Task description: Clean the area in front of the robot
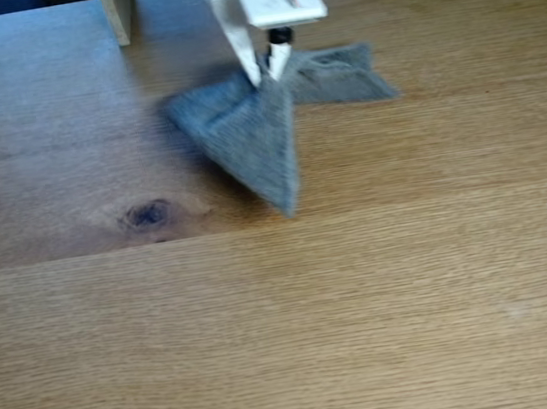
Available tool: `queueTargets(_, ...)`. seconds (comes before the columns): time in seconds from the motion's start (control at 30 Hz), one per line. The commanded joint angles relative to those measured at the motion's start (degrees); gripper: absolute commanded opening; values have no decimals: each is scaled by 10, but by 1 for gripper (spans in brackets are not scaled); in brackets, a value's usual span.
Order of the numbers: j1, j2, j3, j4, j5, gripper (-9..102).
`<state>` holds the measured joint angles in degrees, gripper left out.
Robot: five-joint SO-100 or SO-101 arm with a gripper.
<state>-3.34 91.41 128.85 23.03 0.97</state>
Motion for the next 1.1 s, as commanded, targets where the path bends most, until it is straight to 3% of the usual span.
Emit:
queueTargets(0.0,-28,-70,-31,-133,-8,0)
queueTargets(0.23,-65,-190,-31,-243,-2,0)
queueTargets(0.63,-53,-432,-55,-563,-54,0)
queueTargets(0.73,-35,-465,-132,-536,-48,0)
queueTargets(0.93,25,-532,-355,-372,-40,0)
queueTargets(1.07,78,-576,-475,-319,-44,0)
